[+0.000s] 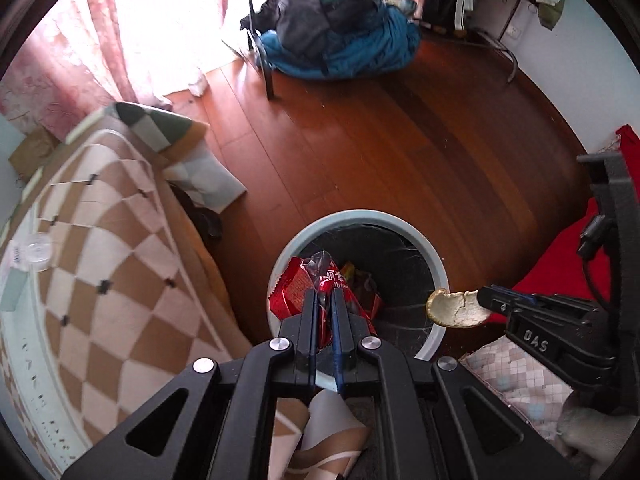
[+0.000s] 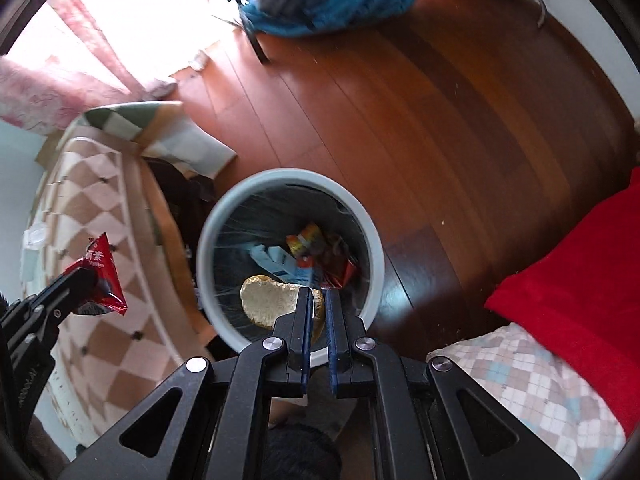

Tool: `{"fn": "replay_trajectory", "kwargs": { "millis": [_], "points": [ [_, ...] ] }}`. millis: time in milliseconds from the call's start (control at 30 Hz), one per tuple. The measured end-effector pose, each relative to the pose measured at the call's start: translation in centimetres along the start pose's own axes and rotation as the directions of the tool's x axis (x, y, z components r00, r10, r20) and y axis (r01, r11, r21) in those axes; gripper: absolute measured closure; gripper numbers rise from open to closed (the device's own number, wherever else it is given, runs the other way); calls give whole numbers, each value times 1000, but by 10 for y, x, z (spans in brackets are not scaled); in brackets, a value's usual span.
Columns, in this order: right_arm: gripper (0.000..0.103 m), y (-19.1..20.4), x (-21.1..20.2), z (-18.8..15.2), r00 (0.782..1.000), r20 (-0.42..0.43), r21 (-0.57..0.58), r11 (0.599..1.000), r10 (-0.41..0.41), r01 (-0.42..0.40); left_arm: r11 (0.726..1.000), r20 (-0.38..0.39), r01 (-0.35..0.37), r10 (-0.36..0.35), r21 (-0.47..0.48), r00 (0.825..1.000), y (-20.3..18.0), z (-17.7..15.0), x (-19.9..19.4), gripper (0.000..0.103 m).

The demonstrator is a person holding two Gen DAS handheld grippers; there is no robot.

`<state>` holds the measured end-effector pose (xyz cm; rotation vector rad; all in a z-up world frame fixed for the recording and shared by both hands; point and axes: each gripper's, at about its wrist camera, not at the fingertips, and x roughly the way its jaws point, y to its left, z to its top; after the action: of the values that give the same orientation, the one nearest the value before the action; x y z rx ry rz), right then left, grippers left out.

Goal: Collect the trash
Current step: 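Open both tools to drop the wrapper and bread crust into the bin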

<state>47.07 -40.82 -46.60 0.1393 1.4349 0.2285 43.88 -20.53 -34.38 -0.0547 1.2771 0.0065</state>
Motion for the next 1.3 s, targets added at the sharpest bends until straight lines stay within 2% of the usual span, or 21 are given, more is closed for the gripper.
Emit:
{"fn": "replay_trajectory", "kwargs": {
  "millis": [100, 333, 367, 400, 433, 467, 533, 633, 667, 700, 767, 833, 933, 1300],
  "points": [
    [96, -6, 21, 4, 1000, -25, 13, 1000, 1, 0, 1000, -31, 19, -19, 10, 999, -4, 5, 15, 93],
    [94, -13, 56, 7, 997, -77, 16, 1000, 4, -3, 1000, -86, 27, -27, -1, 996, -13, 11, 35, 92],
    [92, -13, 58, 7, 996, -84, 16, 1000, 6, -4, 1000, -88, 18, -18, 1, 996, -15, 10, 35, 78],
    [83, -14, 60, 7, 996, -88, 18, 1000, 7, -5, 1000, -86, 17, -17, 1, 996, -12, 11, 36, 57],
    [73, -14, 60, 7, 996, -86, 19, 1000, 15, -13, 1000, -83, 13, -14, -4, 996, -11, 10, 34, 46],
    [68, -13, 60, 6, 996, -83, 14, 1000, 20, -19, 1000, -79, 8, -9, -10, 997, -9, 9, 33, 32],
    [49, -12, 57, 6, 997, -76, 3, 1000, 12, -12, 1000, -76, 1, -2, -18, 997, -6, 7, 30, 32],
    [39, -7, 50, 4, 998, -61, -21, 1000, -9, 8, 999, -80, -15, 13, -29, 997, -3, 5, 27, 27],
    [36, -6, 46, 3, 998, -56, -28, 999, -18, 17, 999, -80, -21, 18, -32, 997, -1, 3, 24, 14],
    [29, -4, 42, 2, 998, -52, -32, 999, -22, 21, 999, -77, -22, 19, -37, 997, 1, 2, 21, 5],
    [24, -1, 32, -1, 999, -40, -45, 999, -29, 27, 999, -70, -30, 27, -43, 997, 5, 2, 17, 5],
    [11, 2, 22, -4, 999, -24, -57, 998, -43, 41, 998, -62, -39, 36, -51, 997, 9, -1, 9, 5],
    [0, 4, 8, -10, 998, -8, -61, 997, -55, 54, 997, -39, -51, 48, -61, 998, 14, -4, -3, 5],
    [0, 16, -52, -30, 994, 80, -65, 994, -79, 85, 993, 41, -82, 85, -83, 996, 23, -17, -55, 4]
  ]
}}
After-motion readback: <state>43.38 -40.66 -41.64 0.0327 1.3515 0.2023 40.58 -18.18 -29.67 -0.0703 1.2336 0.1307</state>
